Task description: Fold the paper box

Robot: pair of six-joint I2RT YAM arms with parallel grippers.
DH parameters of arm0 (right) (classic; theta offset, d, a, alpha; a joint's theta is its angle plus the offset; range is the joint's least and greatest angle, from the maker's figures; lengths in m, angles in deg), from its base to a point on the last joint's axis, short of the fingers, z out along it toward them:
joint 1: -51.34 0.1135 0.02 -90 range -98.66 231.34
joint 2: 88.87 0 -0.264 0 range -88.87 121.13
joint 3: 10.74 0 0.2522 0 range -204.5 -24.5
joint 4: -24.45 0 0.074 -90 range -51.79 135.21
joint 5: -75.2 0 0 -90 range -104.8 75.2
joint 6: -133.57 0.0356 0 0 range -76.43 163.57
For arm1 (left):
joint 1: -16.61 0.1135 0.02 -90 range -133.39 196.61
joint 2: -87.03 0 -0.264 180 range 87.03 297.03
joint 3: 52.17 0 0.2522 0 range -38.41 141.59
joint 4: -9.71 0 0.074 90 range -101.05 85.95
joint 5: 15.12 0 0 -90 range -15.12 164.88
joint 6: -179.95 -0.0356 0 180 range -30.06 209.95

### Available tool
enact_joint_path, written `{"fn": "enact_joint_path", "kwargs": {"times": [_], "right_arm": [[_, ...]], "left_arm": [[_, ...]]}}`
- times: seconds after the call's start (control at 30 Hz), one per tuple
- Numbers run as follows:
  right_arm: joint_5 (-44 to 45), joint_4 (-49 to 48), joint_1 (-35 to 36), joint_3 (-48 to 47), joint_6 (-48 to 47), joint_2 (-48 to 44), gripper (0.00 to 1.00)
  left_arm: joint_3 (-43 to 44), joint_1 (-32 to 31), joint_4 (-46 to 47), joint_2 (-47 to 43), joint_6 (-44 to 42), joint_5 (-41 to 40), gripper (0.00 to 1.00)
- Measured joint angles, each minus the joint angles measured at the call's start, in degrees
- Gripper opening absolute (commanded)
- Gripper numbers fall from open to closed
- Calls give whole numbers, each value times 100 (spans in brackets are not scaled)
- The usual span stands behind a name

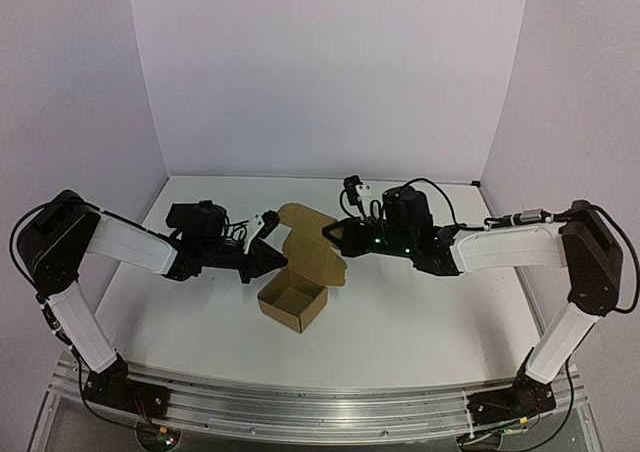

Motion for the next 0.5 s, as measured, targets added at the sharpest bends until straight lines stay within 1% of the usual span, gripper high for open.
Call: {"fn": "enact_joint_path", "kwargs": {"times": [0.13, 0.23, 0.37, 0.5], "right_arm": [[10, 14, 7, -12, -51, 18, 0], [15, 48, 7, -12, -202, 12, 0], [-14, 112, 7, -12, -638, 0, 0], [-174, 197, 7, -12, -1129, -24, 0]], "left_arm": [[-51, -45, -51, -43, 95, -176, 23], [-92, -64, -252, -140, -16, -224, 32], [-82, 16, -788, -280, -283, -141, 43], [42, 145, -1576, -414, -653, 157, 56]]}}
